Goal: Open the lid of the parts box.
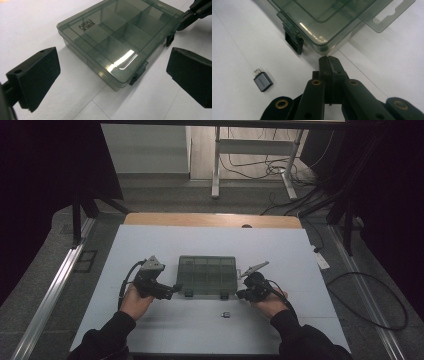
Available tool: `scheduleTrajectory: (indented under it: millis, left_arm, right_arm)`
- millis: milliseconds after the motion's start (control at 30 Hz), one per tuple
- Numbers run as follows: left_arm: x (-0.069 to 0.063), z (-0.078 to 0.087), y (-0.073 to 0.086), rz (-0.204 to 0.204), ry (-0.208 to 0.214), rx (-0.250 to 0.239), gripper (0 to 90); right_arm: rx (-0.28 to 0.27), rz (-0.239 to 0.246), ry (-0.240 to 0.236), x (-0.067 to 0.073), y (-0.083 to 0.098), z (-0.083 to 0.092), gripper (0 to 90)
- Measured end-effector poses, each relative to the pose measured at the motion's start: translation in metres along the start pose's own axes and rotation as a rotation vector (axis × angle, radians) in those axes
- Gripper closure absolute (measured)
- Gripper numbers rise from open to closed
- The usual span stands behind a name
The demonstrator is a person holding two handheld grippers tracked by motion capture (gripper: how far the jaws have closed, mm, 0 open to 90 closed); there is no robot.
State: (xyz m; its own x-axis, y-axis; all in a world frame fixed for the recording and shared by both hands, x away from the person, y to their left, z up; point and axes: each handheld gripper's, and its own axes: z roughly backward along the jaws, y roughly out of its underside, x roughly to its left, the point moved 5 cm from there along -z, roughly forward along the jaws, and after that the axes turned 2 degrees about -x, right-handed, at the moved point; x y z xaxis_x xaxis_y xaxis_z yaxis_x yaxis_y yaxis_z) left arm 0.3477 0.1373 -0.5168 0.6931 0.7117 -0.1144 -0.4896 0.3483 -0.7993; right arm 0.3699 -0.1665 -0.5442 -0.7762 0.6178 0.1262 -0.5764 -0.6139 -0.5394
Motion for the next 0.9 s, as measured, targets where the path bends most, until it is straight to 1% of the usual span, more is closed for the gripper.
scheduleTrajectory:
  millis: [67,200,300,433,500,633,667,700,767,800,900]
  left_arm:
    - [0.000,0.000,0.000,-0.003,-0.002,0.004,0.0]
    - [0.002,0.001,0.002,-0.001,-0.019,0.012,0.0]
    - [0.006,0.003,0.002,0.028,-0.021,0.002,0.0]
    - [0.009,0.006,0.003,0.042,-0.024,-0.006,0.0]
    - [0.009,0.006,0.003,0.044,-0.024,-0.007,0.0]
    - [0.010,0.007,0.003,0.056,-0.016,-0.005,0.0]
    - [0.010,0.006,0.004,0.065,-0.010,-0.001,0.0]
    - [0.009,0.006,0.005,0.084,0.002,0.003,0.0]
    - [0.009,0.006,0.006,0.088,0.006,0.011,0.0]
    - [0.009,0.006,0.006,0.083,0.006,0.015,0.0]
    - [0.008,0.006,0.005,0.085,0.010,0.014,0.0]
  right_arm:
    - [-0.008,0.000,-0.010,0.001,0.000,0.002,88.9]
    - [-0.019,0.004,-0.013,0.002,-0.001,0.004,88.9]
    - [-0.028,-0.001,-0.013,0.002,-0.002,0.007,88.9]
    - [-0.033,0.001,-0.015,0.002,-0.002,0.008,88.9]
    - [-0.035,0.001,-0.015,0.002,-0.002,0.009,88.9]
    - [-0.042,-0.004,-0.005,0.000,-0.002,0.013,88.9]
    - [-0.051,-0.008,-0.007,0.000,-0.002,0.014,88.9]
    - [-0.055,-0.010,-0.008,0.000,-0.003,0.015,88.9]
    - [-0.062,-0.012,-0.017,-0.001,-0.003,0.016,88.9]
    - [-0.063,-0.015,-0.020,0.000,-0.003,0.016,88.9]
    - [-0.060,-0.012,-0.017,0.001,-0.003,0.014,88.9]
